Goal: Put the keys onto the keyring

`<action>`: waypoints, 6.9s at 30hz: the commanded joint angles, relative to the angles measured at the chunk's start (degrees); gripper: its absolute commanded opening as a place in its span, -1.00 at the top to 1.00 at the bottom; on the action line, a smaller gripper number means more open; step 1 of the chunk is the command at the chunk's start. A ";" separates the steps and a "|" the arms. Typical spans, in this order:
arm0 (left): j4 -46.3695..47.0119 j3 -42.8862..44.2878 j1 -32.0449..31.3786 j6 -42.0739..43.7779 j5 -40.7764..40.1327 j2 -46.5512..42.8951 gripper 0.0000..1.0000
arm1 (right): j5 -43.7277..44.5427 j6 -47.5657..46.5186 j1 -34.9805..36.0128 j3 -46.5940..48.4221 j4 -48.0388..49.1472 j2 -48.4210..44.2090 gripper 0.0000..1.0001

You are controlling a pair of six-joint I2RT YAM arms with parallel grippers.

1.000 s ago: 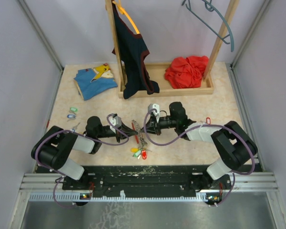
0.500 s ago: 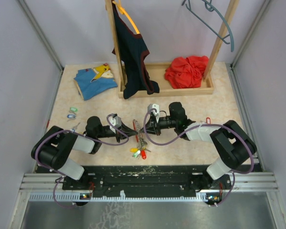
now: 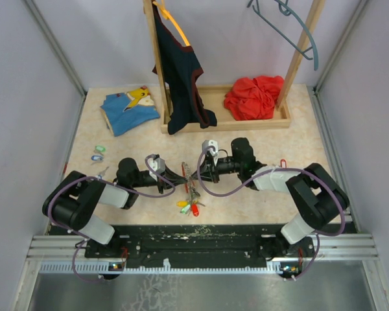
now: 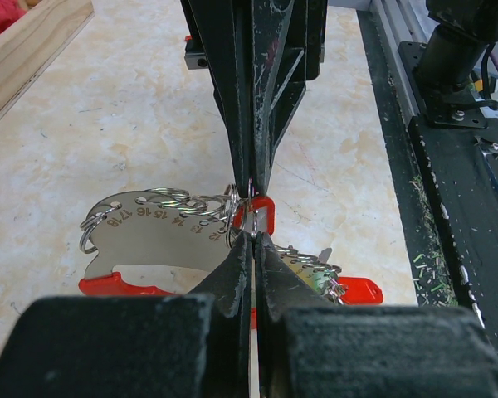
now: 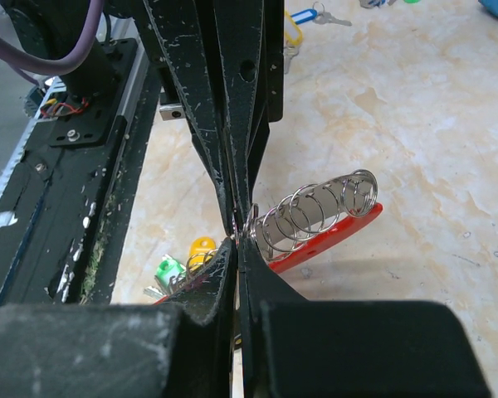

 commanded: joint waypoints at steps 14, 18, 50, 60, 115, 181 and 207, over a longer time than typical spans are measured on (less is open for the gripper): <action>3.63 -0.32 -0.27 -0.70 1.20 -0.16 1.00 | -3.42 1.05 -0.65 0.42 3.54 1.04 1.00; 4.54 -0.45 -0.21 -1.22 1.38 -0.02 1.00 | -1.10 -0.53 -0.01 0.90 1.67 1.23 1.00; 4.10 -0.39 -0.32 -1.06 1.68 -0.16 1.00 | -3.07 2.90 0.03 0.51 6.06 1.74 1.00; 5.14 -0.37 -0.28 -1.58 2.17 0.32 1.00 | -1.63 0.94 0.67 1.21 3.55 2.10 1.00; 10.94 -0.89 -0.36 -6.15 3.40 1.51 1.00 | -0.27 -0.72 3.40 2.71 1.41 2.68 1.00; 22.05 -4.59 0.68 -9.69 0.55 1.82 1.00 | 10.32 4.13 0.07 2.74 -15.64 -2.15 1.00; -1.50 1.50 0.50 -2.97 -3.37 0.66 1.00 | 48.02 8.94 2.61 10.30 -51.21 -7.38 1.00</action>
